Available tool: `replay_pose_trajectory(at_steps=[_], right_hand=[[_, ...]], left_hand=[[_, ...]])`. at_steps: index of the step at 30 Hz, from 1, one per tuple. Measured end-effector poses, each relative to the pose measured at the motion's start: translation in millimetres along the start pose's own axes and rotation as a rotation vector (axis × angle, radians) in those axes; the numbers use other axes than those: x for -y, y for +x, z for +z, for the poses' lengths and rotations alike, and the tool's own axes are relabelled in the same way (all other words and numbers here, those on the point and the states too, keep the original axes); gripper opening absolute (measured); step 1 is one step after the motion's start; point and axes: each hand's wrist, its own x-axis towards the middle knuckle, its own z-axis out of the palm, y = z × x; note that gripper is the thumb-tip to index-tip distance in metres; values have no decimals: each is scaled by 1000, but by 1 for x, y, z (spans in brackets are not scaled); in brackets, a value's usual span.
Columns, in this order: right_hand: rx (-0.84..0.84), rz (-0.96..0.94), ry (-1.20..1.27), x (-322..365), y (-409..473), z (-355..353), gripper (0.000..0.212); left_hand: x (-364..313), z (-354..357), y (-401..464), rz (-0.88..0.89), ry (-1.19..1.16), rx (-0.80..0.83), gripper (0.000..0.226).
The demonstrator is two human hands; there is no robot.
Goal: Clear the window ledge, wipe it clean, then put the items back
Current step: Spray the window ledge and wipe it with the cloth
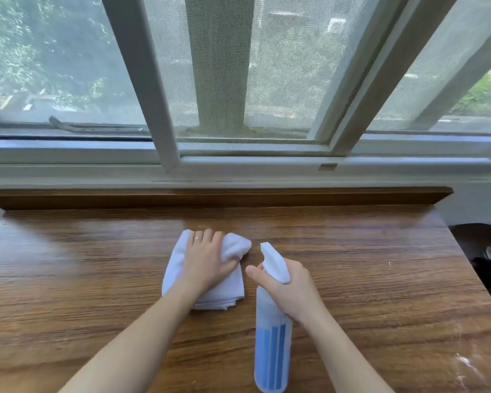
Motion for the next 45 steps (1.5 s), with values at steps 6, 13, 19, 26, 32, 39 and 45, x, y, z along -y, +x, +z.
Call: replay_pose_trajectory(at_steps=[6,13,19,26,32,39,45], right_hand=[[10,24,-14,3,3,4,36],[14,37,-24,4,6,3,35],[17,50,-20,4,8,0,39],[-10,61,-33,3,7,-7,41],[-35,64,-30,3,1,-9,42],[-48,32,-37,5,-16,-11,37],[-32,15,-44,-2,-36,-6,42]], left_hand=[[-2,9,-21,16,-31,-121,51],[-1,11,8,-27,-29,-104,45],[4,11,56,-67,27,-33,48],[2,3,81,-120,29,99,51],[-1,-7,68,-104,49,202,65],[-5,-15,21,-37,40,243,72],[-10,-16,-40,-16,-18,133,67]])
